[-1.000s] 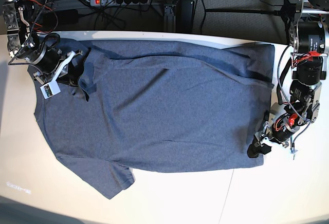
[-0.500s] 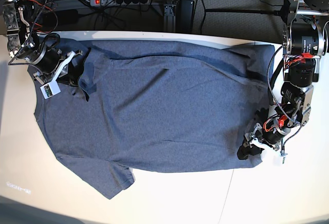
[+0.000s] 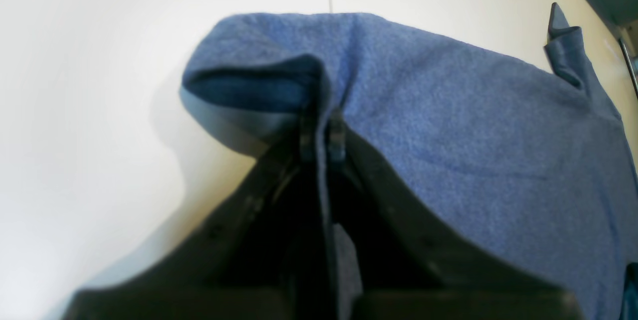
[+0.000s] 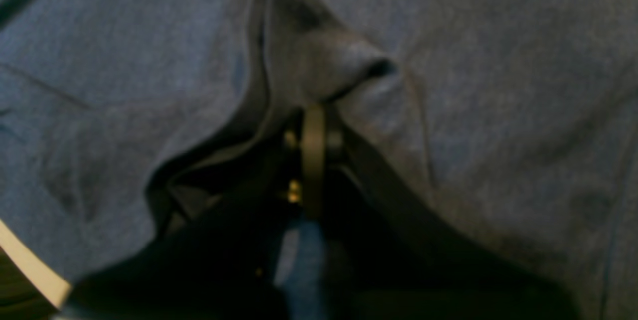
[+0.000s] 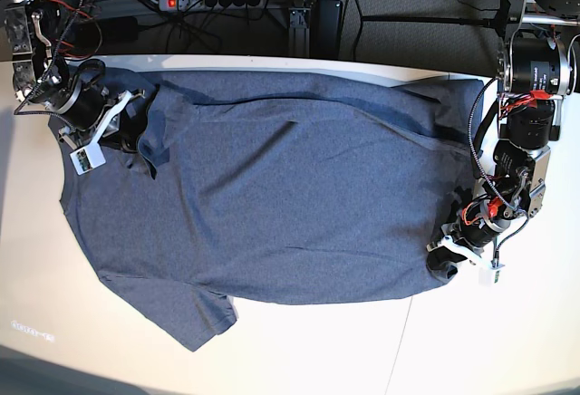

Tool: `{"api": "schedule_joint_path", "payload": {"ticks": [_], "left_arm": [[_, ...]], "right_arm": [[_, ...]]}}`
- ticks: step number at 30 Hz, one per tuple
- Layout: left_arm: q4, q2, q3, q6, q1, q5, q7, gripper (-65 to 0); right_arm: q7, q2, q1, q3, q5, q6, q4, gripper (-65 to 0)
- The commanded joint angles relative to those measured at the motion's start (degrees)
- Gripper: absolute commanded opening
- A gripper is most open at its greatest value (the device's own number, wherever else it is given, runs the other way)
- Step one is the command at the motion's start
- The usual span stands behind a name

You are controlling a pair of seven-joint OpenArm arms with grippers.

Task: Fold the T-shirt properly
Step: 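Release the right gripper and move it along the shirt's side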

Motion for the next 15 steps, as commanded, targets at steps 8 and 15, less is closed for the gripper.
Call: {"api": "schedule_joint_path", "payload": {"ticks": [8, 15], "left_arm": [[0.31, -0.37, 0.04, -0.92, -1.11, 1.2, 0.96, -65.0], [0.31, -0.35, 0.04, -0.92, -1.09, 1.22, 1.73, -65.0]], "right_arm": [[-6.03, 0.94, 0.02, 6.97, 2.29, 0.17, 9.88, -65.0], [-6.03, 0.98, 2.12, 17.7, 5.14, 0.2, 11.87, -65.0]]}}
